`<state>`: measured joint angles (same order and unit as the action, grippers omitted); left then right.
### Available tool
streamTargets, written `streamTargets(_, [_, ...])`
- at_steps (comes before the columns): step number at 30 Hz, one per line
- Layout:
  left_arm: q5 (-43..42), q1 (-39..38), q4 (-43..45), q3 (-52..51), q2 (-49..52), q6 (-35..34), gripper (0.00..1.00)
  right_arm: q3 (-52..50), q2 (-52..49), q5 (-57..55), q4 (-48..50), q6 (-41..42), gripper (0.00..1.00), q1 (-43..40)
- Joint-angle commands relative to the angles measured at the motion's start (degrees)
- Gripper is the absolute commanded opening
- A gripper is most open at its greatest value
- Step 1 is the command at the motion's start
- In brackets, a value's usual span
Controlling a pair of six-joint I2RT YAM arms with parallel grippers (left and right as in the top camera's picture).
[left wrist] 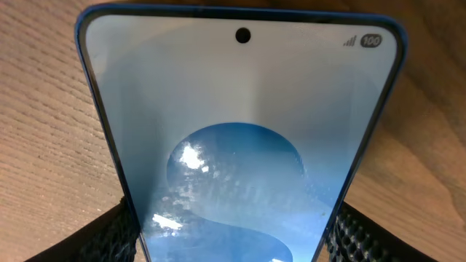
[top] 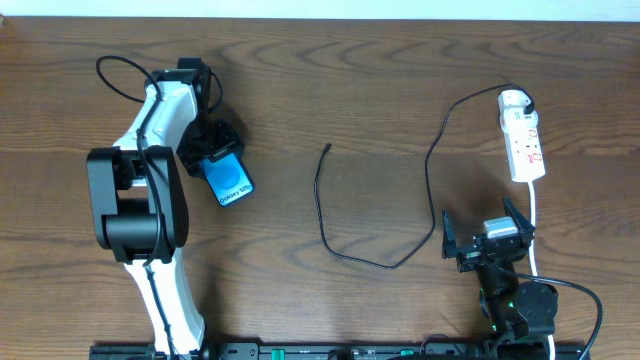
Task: Plug charger to phone and switch on socket
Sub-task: 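Lift the phone with the left gripper and tilt it upright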
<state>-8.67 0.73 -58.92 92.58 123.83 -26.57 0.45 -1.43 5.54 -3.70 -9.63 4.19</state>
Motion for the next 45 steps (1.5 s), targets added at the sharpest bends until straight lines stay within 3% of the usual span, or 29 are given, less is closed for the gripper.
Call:
streamTargets(1, [-0.35,0.2,-1.03,0.09,-2.71,0.33,0.67,-0.13,0.31,-0.04,-0.17,0.61,0.99,-0.35])
streamTargets(11, [-6.14,0.2,-1.03,0.26,-5.27,-0.02,0.67,-0.13,0.31,-0.04,-0.17,0.59,0.99,-0.35])
streamTargets(31, [-16.09,0.2,0.94,0.26,-7.48,-11.91,0.66,-0.13,0.31,-0.04,-0.17,0.61,0.99,-0.35])
streamTargets(45, [-23.63,0.2,1.14,0.26,-7.48,-12.76,0.66,-0.13,0.31,-0.07,-0.17,0.61,0.99,-0.35])
